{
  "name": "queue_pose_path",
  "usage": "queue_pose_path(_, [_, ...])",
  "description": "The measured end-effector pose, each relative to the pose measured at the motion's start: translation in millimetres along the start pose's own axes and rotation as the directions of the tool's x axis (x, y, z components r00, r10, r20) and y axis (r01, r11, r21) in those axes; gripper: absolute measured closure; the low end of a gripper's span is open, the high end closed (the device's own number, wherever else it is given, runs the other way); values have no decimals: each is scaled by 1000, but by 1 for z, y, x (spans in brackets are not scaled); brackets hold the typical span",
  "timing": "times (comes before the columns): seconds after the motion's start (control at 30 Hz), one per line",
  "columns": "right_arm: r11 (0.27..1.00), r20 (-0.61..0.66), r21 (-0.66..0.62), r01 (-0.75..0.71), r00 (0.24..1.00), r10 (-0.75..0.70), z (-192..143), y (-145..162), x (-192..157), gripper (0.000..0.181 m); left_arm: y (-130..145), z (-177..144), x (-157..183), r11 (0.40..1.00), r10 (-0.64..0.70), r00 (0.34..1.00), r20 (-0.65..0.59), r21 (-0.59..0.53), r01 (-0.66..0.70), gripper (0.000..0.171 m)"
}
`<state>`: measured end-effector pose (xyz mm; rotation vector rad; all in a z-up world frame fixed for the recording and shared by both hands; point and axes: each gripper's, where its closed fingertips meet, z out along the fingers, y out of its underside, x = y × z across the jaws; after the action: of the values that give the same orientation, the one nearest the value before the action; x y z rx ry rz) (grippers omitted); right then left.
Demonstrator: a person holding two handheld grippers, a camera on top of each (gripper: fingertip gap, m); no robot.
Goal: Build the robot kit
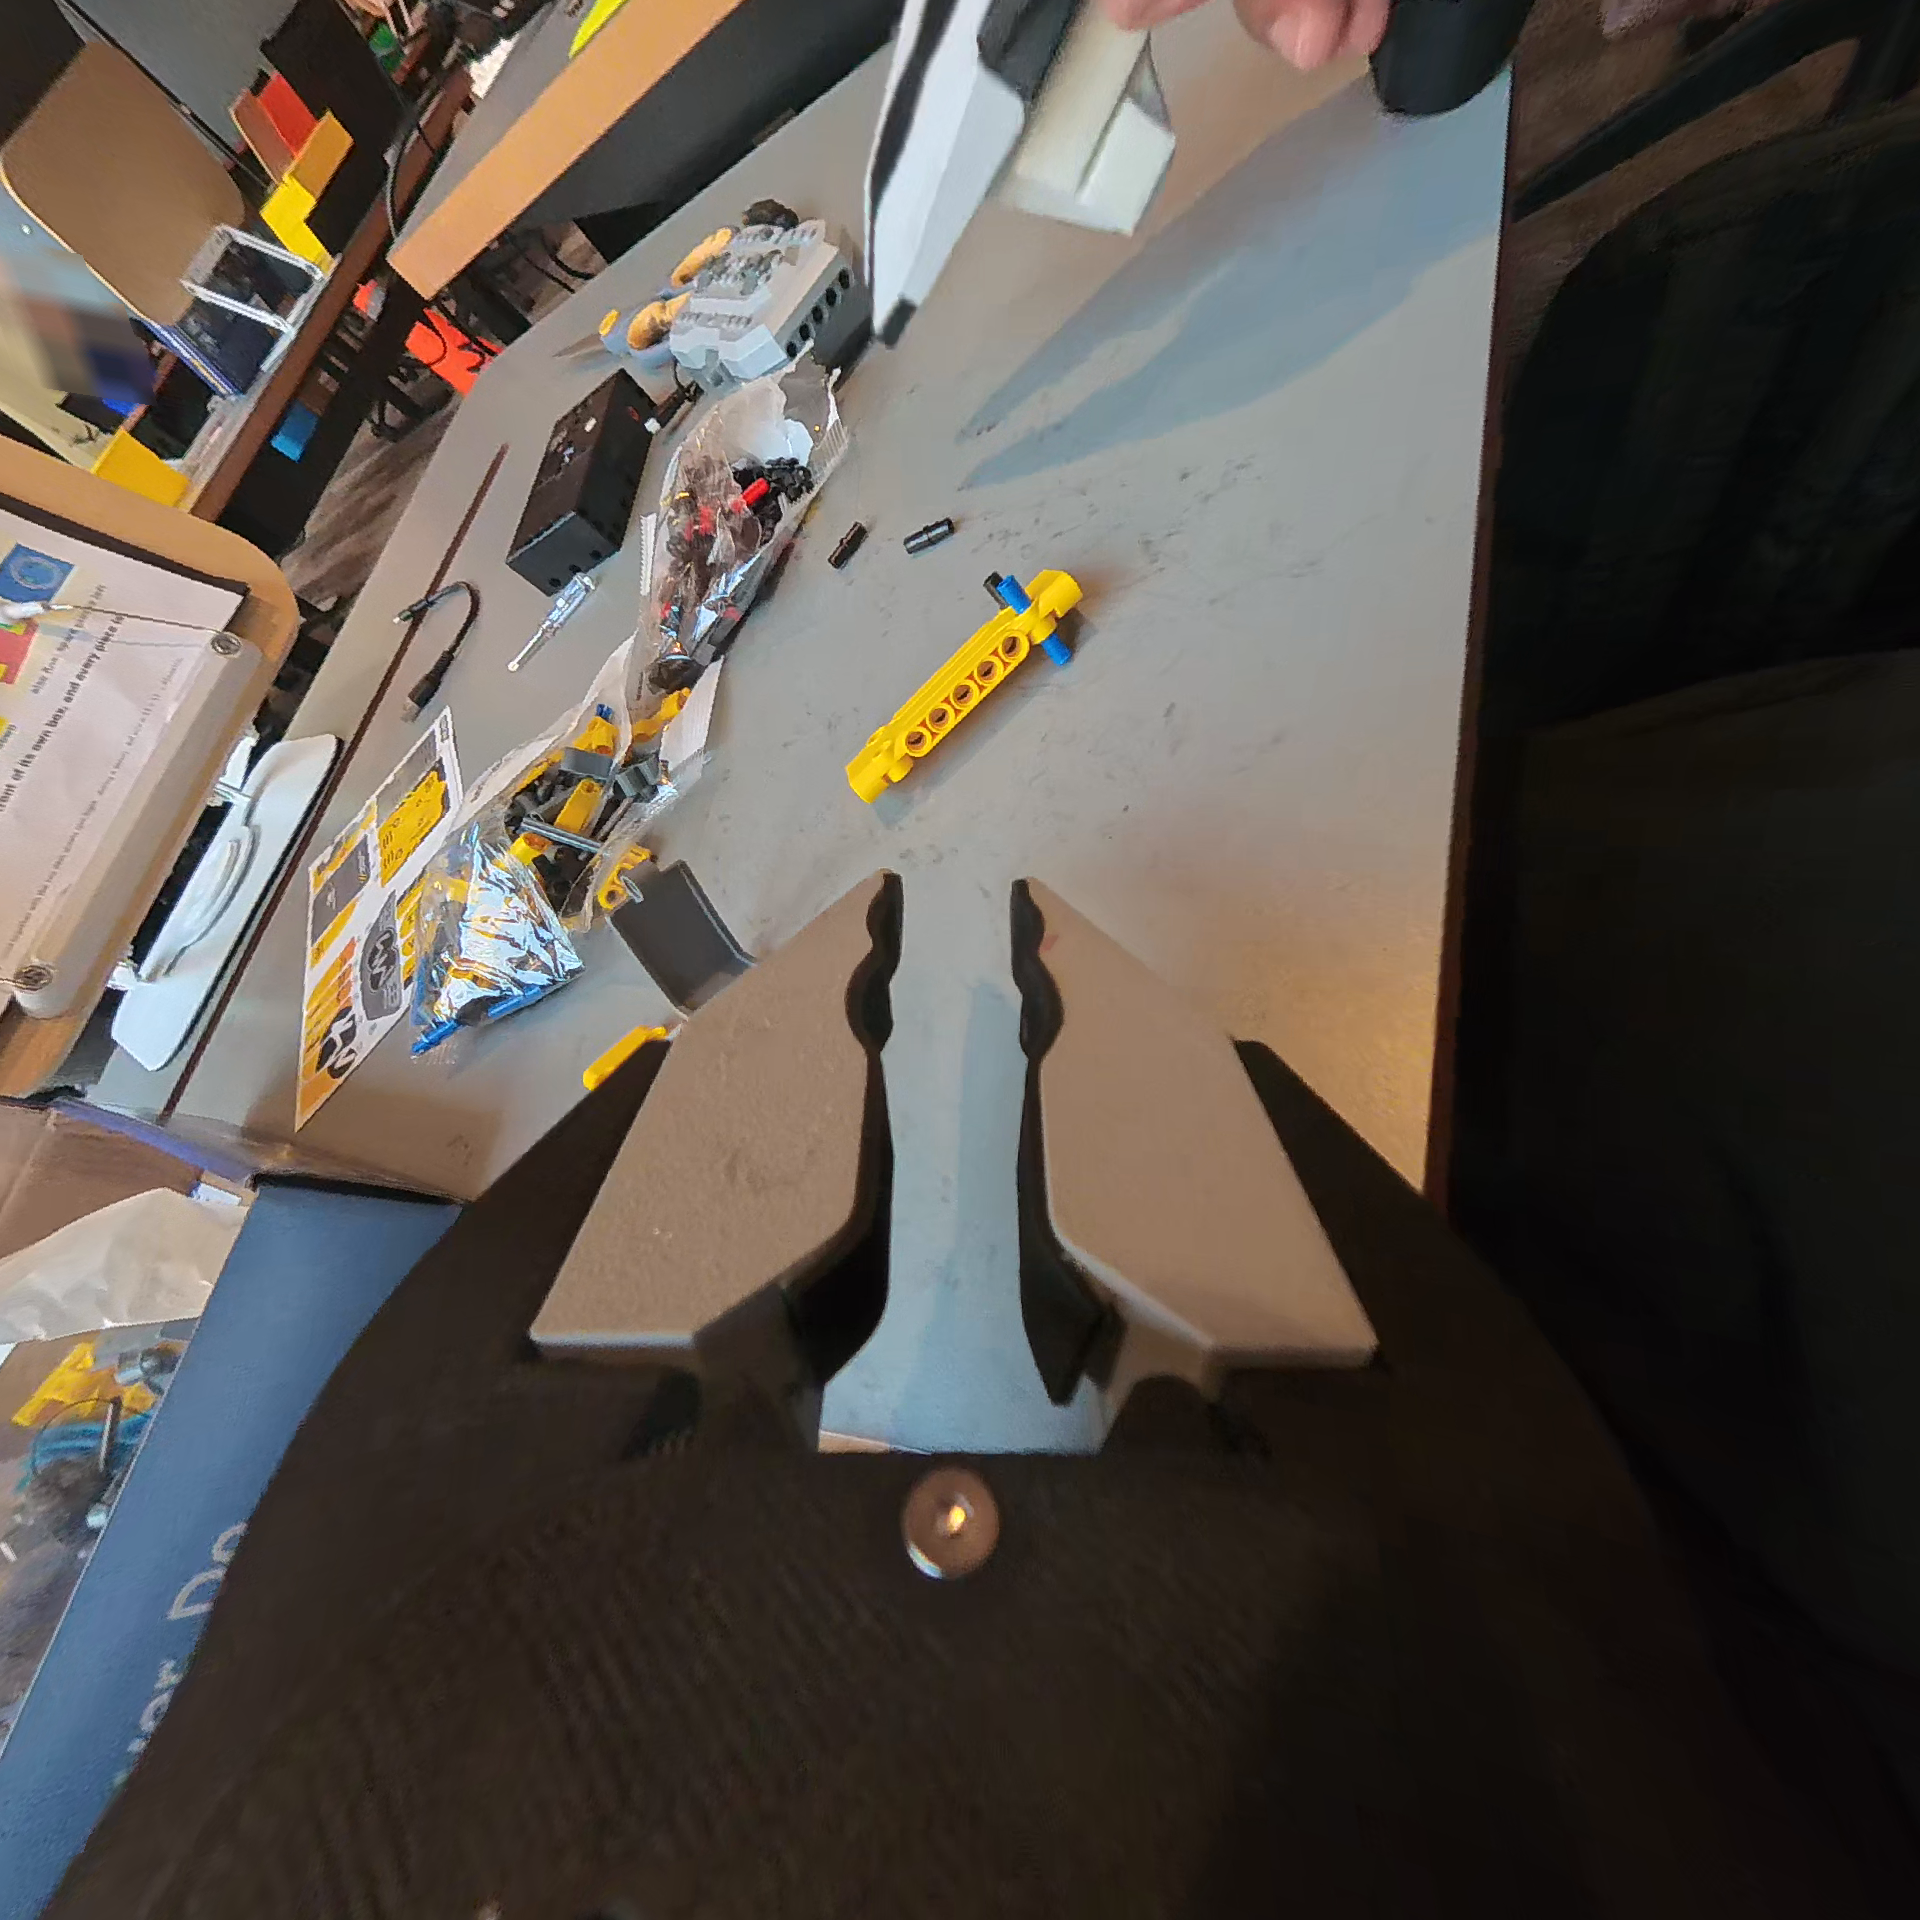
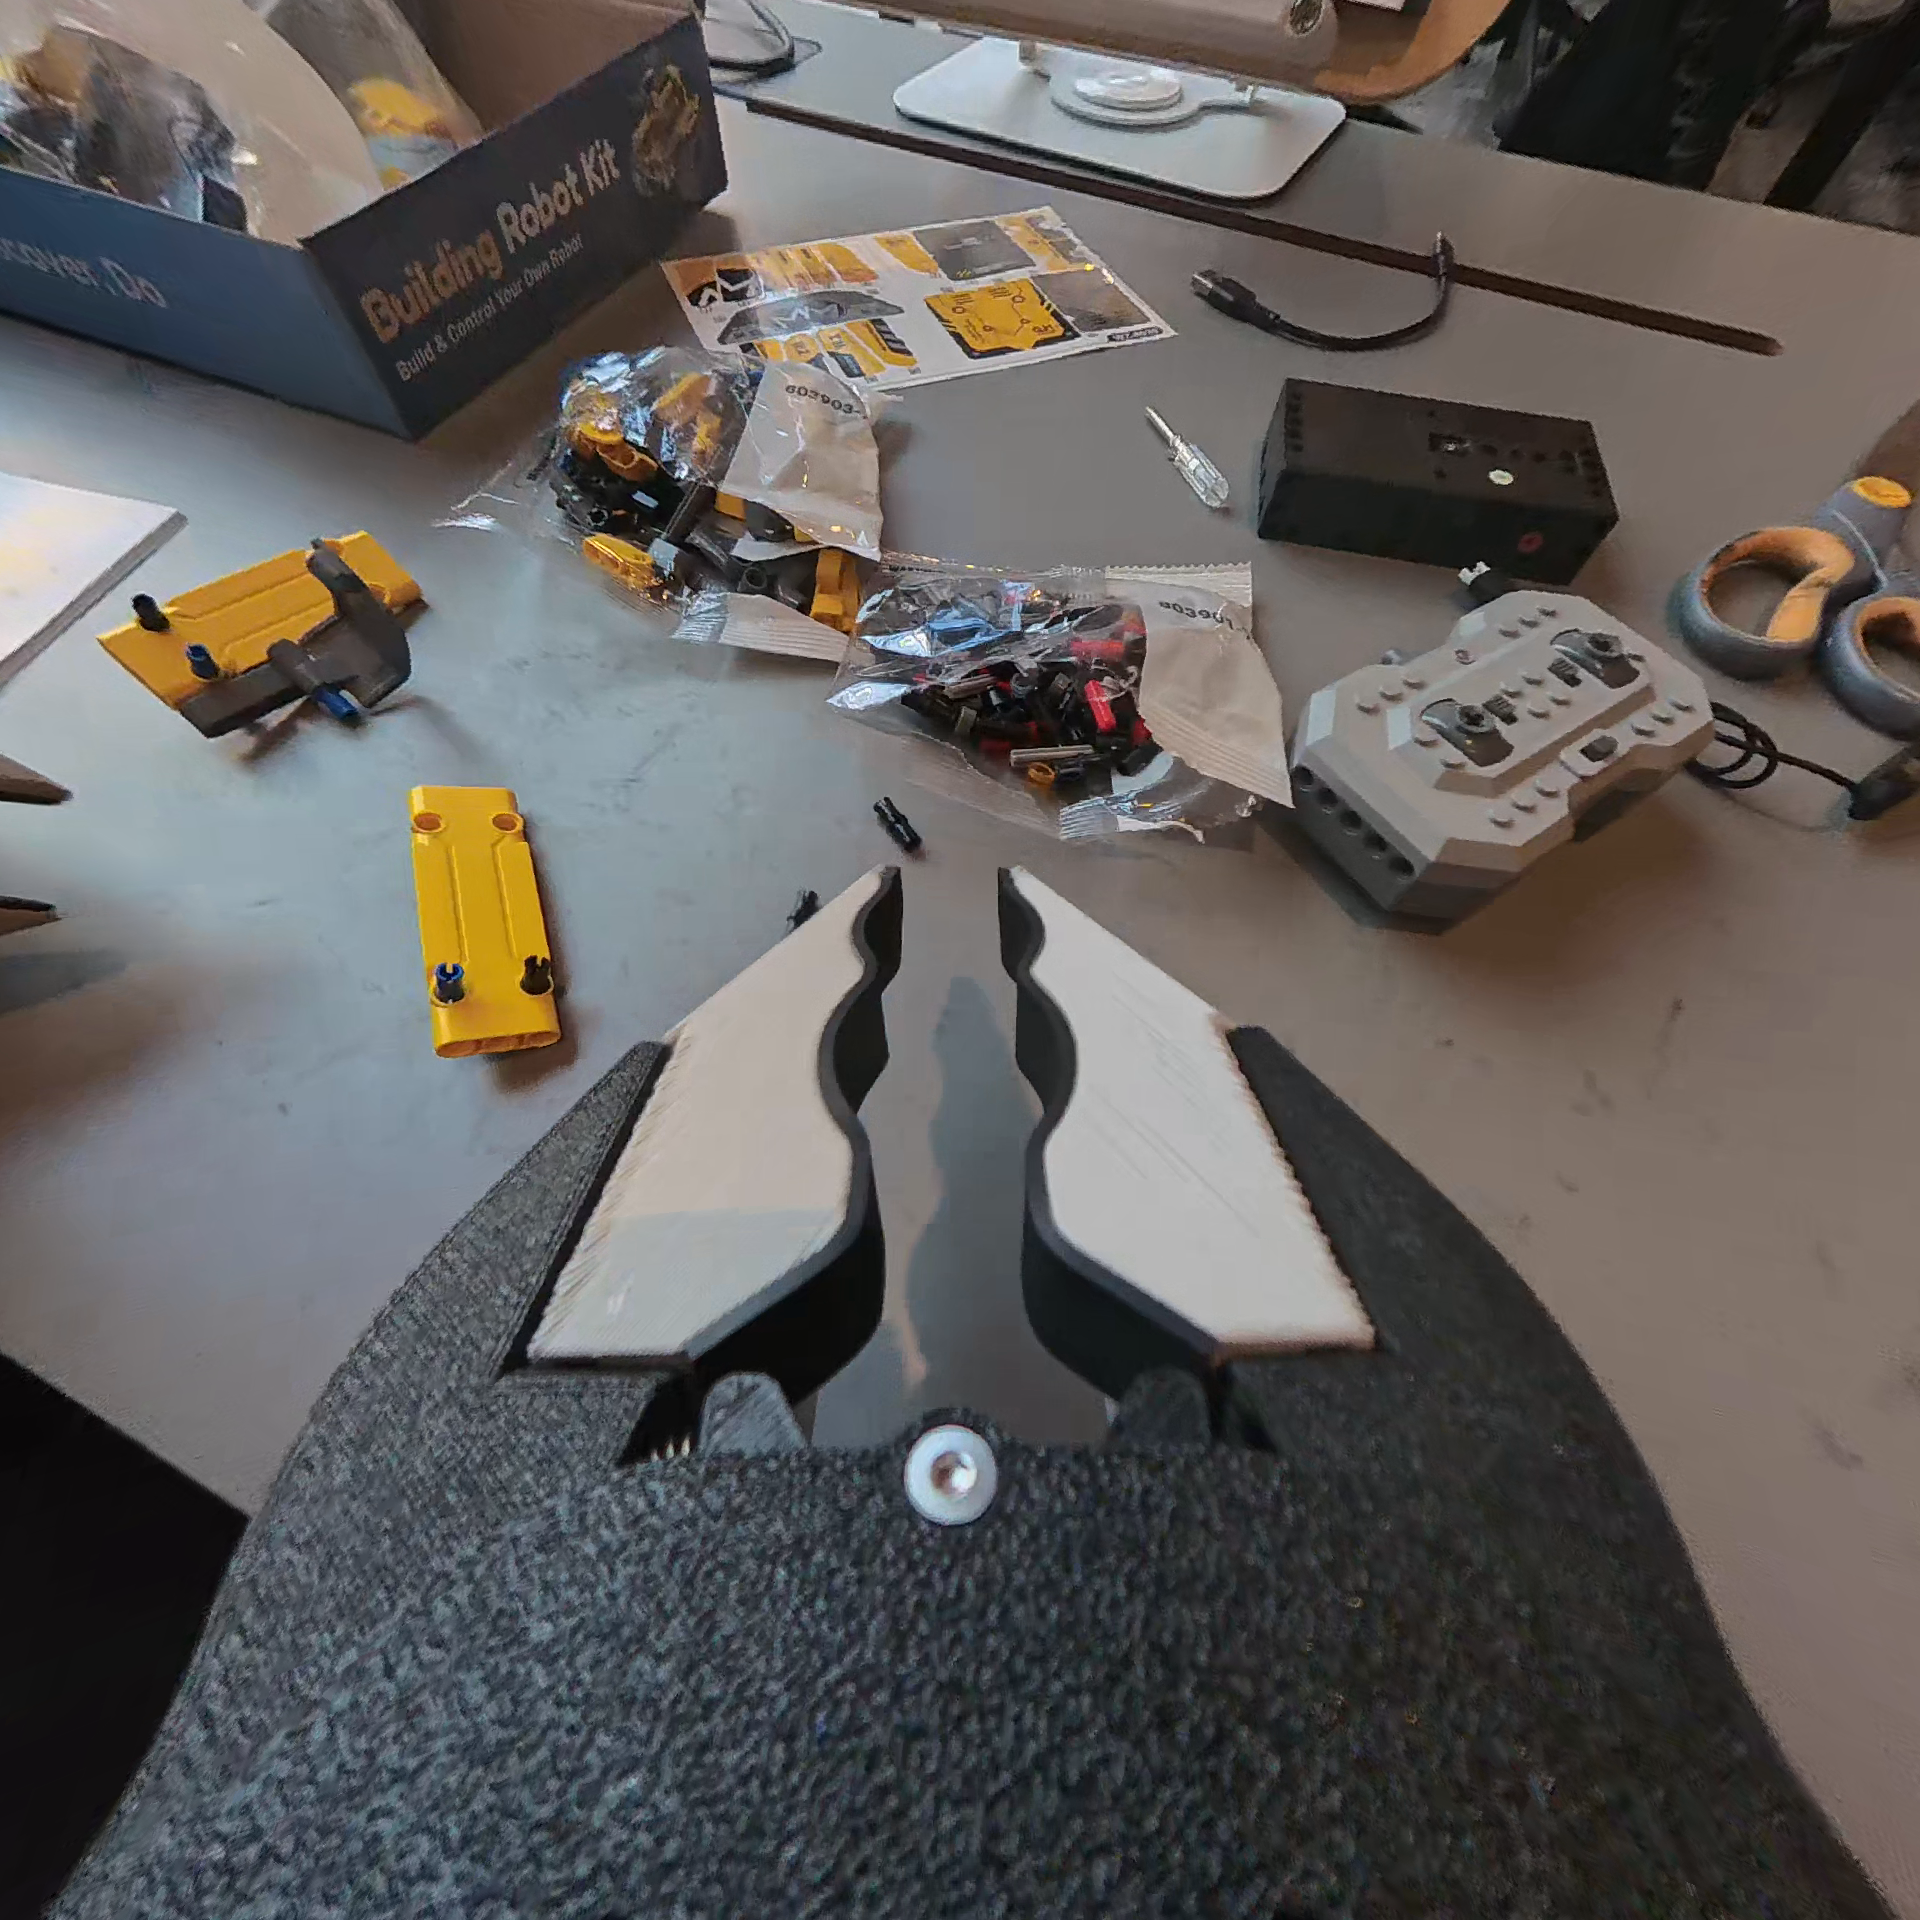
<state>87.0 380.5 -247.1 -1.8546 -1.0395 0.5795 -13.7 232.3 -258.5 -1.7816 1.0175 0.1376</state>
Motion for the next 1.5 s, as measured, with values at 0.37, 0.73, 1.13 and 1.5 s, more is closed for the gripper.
queue_pose_path(0.37, [999, 22, -37, -9, 1000, 10, 5, 6, -2, 163, -12, -18, -6, 993, -38, 999, 31, 115, 34, 157])
queue_pose_path(0.73, [997, 70, -76, 2, 998, 4, 12, 9, -8, 162, -9, -15, -5, 993, -56, 998, -13, 101, 57, 155])
queue_pose_path(1.13, [997, 113, -73, 3, 994, 5, 12, 9, -14, 162, -9, -15, -5, 993, -67, 997, -23, 100, 69, 156])
queue_pose_path(1.5, [996, 114, -84, -5, 993, 14, 13, 10, -14, 162, -8, -14, -6, 993, -73, 997, -22, 95, 75, 156])
